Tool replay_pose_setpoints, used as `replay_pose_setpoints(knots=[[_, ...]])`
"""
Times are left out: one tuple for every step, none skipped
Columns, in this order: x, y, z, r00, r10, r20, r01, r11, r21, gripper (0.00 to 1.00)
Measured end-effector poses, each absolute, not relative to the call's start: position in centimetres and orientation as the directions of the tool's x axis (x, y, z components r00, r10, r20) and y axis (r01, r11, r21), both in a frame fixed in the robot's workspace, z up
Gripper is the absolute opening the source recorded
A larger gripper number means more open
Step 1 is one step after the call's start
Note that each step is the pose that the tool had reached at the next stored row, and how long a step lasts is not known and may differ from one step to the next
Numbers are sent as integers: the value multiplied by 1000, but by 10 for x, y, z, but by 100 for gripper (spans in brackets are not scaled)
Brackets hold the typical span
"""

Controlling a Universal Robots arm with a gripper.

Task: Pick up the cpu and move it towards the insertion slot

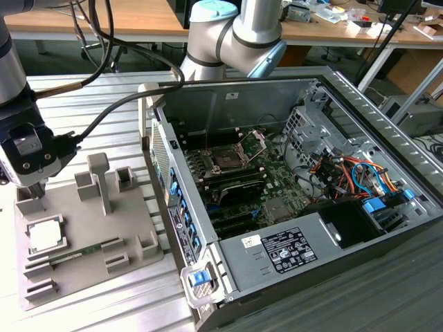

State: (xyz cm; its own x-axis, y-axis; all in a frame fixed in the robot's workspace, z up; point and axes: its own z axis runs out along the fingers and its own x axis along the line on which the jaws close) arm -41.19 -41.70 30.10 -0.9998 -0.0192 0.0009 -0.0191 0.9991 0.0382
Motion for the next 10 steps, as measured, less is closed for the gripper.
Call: replay_pose_setpoints(knots=[[-412, -417, 301, -1000, -19, 1, -19, 999, 38, 11], [-412, -418, 301, -1000, -19, 1, -19, 999, 38, 11], [-412, -418, 300, -1000, -19, 1, -19, 999, 38, 11], [-413, -418, 300, -1000, -19, 1, -19, 999, 38, 11], [-413, -419, 300, -1000, -19, 1, -19, 999, 38, 11], [-413, -419, 300, -1000, -19, 1, -19, 999, 38, 11], [-413, -419, 300, -1000, -19, 1, -19, 999, 38, 11], [-413, -420, 300, -1000, -19, 1, -19, 999, 38, 11], [-414, -420, 300, -1000, -19, 1, -19, 999, 38, 11], [-414, -421, 299, -1000, -19, 1, -19, 999, 38, 11]])
